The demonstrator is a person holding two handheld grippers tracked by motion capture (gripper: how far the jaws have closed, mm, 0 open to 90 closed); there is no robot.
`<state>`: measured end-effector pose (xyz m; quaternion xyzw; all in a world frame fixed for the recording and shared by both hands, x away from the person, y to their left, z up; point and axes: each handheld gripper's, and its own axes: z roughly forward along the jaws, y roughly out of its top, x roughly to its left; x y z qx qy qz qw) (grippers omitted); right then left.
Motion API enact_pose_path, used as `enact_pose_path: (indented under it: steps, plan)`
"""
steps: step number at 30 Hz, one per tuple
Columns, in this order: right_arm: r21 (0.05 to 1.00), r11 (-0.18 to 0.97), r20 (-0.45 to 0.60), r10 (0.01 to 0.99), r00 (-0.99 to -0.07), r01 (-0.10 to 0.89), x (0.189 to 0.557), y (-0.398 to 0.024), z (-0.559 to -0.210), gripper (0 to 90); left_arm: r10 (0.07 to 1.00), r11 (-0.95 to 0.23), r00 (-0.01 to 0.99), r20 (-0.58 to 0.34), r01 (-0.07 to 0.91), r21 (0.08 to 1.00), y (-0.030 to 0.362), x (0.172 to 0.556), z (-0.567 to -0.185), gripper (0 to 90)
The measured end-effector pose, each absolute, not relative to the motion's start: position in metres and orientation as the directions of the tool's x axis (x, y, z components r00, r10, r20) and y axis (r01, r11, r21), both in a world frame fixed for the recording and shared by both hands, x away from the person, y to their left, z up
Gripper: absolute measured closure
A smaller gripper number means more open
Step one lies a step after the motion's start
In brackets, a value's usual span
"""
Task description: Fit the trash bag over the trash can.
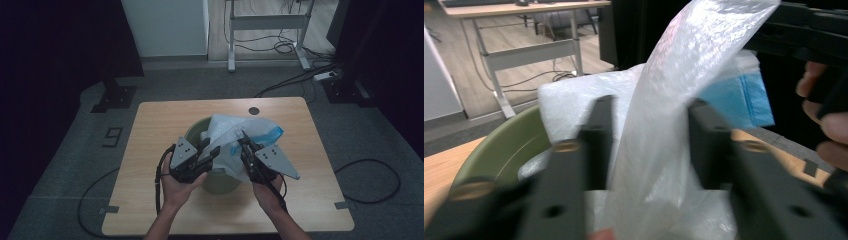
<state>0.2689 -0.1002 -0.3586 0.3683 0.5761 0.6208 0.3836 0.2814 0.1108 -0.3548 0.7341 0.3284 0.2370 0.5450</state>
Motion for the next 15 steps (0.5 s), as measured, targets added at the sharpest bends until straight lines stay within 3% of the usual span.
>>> enact_pose_path:
  steps: [2,3,4,7,15]
  plan:
    - [0.998,-0.042,0.017,0.898,-0.44,-0.047,0.269,-0.099,-0.361,84.0,0.732,-0.189,0.681,-0.02,0.232,0.954,0.11,0.283,-0.356,76.5]
    - [0.998,-0.046,0.024,0.898,-0.439,-0.038,0.268,-0.099,-0.364,65.5,0.74,-0.189,0.672,-0.018,0.234,0.954,0.109,0.285,-0.356,85.7]
    - [0.998,-0.046,0.024,0.898,-0.439,-0.038,0.268,-0.099,-0.364,65.5,0.74,-0.189,0.672,-0.018,0.234,0.954,0.109,0.285,-0.356,88.6]
    - [0.998,-0.06,0.045,0.894,-0.446,-0.021,0.254,-0.102,-0.373,38.3,0.763,-0.149,0.645,-0.047,0.247,0.957,0.115,0.287,-0.356,89.8]
    - [0.996,-0.068,0.086,0.887,-0.454,0.055,0.216,-0.121,-0.418,27.9,0.789,-0.077,0.604,-0.111,0.276,0.958,0.13,0.29,-0.359,89.9]
